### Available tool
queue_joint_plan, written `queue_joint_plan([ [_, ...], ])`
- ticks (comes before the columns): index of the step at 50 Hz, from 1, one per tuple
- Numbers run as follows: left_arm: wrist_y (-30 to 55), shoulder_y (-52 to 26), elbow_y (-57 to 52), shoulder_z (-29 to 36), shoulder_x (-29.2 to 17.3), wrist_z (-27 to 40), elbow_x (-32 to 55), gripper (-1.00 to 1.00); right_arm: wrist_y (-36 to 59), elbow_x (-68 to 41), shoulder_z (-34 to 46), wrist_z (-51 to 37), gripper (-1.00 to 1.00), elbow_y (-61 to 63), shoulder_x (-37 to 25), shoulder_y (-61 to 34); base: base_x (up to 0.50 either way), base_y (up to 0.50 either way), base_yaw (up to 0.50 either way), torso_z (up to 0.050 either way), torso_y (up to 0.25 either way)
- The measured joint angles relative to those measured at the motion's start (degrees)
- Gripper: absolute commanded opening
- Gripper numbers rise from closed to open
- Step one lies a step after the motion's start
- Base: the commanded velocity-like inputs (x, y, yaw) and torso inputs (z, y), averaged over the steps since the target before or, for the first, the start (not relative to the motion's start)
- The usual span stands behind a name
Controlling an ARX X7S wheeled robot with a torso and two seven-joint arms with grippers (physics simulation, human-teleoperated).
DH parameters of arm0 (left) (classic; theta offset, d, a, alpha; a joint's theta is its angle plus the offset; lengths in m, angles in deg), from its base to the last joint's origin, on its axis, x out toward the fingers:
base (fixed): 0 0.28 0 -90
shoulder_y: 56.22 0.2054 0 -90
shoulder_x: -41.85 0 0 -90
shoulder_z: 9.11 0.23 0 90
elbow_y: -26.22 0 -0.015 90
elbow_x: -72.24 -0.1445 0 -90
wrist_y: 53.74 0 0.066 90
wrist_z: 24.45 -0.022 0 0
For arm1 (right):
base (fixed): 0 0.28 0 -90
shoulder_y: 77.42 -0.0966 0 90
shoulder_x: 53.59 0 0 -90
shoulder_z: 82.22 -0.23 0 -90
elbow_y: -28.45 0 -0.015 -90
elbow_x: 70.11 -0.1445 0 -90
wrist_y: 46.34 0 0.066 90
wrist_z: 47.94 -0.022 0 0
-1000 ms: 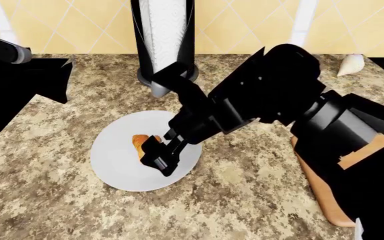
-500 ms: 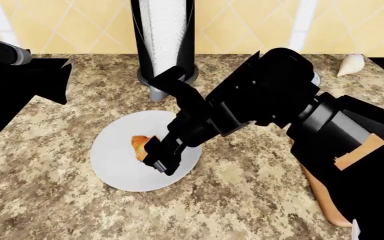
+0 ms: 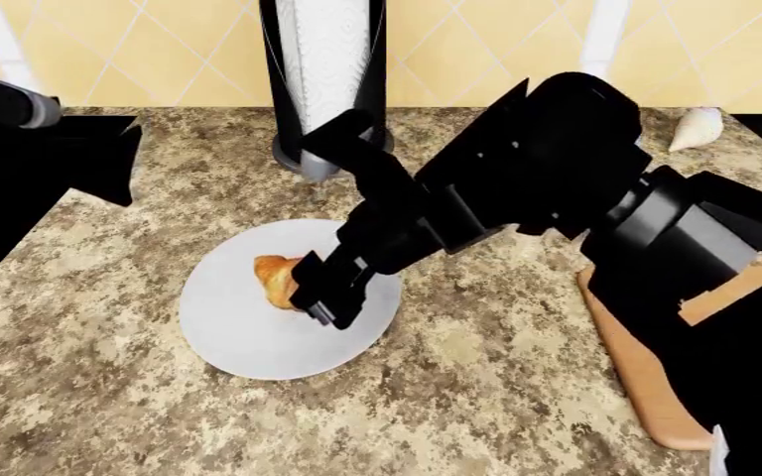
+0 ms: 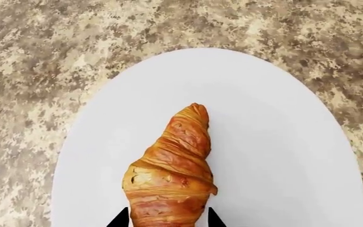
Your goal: From the different types of pastries on the counter, select a croissant and place it on the cutting board. Then retrieve a jar of jam from the cabinet and place it alongside the croissant on the cutting board.
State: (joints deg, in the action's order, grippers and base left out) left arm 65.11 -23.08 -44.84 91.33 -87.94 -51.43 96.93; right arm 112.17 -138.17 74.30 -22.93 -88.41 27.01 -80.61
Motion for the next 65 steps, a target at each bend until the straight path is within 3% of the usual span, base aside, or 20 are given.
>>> queue_joint_plan([
  [9, 0.9, -0.3, -1.4, -0.3, -0.3, 0.4, 0.4, 1.0, 2.0, -1.0, -3.0, -3.9, -1.0, 2.0, -3.1, -5.9, 0.0, 0.0, 0.0, 0.0, 0.0],
  [18, 2.3, -1.1, -3.6, -0.3, -0.6, 0.8, 0.9, 1.0, 7.3, -6.4, -8.8, -14.0, -1.0, 6.7, -8.4, -10.2, 0.0, 0.0, 0.0, 0.0, 0.0],
  [28, 3.7, -2.2, -5.9, 0.5, -0.2, 0.7, 1.3, 1.0, 13.2, -25.8, -15.5, -38.1, -1.0, 12.8, -17.5, -11.1, 0.0, 0.0, 0.0, 0.0, 0.0],
  [35, 4.2, -3.2, -6.7, 1.5, 0.6, 0.3, 1.3, 1.0, 12.7, -41.2, -15.9, -54.6, -1.0, 17.8, -25.5, -11.0, 0.0, 0.0, 0.0, 0.0, 0.0],
  [43, 4.3, -4.3, -6.9, 2.7, 1.8, -0.2, 1.2, 1.0, 10.5, -53.3, -15.0, -67.3, -1.0, 23.0, -33.6, -11.0, 0.0, 0.0, 0.0, 0.0, 0.0],
  [52, 4.1, -4.9, -6.7, 3.7, 2.8, -0.8, 1.1, 1.0, 8.4, -60.6, -14.0, -75.5, -1.0, 27.2, -40.6, -10.6, 0.0, 0.0, 0.0, 0.0, 0.0],
  [65, 3.6, -5.1, -6.0, 4.4, 3.5, -1.3, 1.1, 1.0, 6.6, -64.4, -13.1, -80.8, -1.0, 30.6, -48.0, -9.0, 0.0, 0.0, 0.0, 0.0, 0.0],
])
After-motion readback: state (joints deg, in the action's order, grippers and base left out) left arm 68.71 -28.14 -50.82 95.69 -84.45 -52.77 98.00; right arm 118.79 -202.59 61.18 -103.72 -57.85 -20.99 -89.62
